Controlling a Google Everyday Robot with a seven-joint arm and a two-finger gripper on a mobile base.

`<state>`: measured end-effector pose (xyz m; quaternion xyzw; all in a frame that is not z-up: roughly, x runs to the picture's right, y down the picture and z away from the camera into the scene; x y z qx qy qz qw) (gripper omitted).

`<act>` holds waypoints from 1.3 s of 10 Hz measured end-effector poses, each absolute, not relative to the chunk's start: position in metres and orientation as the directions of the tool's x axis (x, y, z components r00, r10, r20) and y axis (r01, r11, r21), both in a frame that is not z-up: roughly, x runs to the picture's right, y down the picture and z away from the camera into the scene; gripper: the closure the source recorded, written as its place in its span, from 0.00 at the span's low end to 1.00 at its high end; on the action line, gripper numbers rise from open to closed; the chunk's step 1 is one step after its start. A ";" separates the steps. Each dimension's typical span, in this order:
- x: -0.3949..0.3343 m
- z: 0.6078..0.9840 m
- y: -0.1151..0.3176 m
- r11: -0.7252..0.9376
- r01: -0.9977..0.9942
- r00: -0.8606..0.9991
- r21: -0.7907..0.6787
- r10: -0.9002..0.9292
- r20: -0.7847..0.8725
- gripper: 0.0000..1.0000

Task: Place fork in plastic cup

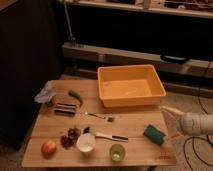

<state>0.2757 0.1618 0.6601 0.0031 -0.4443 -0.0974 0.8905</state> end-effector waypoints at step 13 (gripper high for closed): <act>0.226 0.636 0.156 0.482 0.563 0.225 0.671 -0.871 0.437 0.20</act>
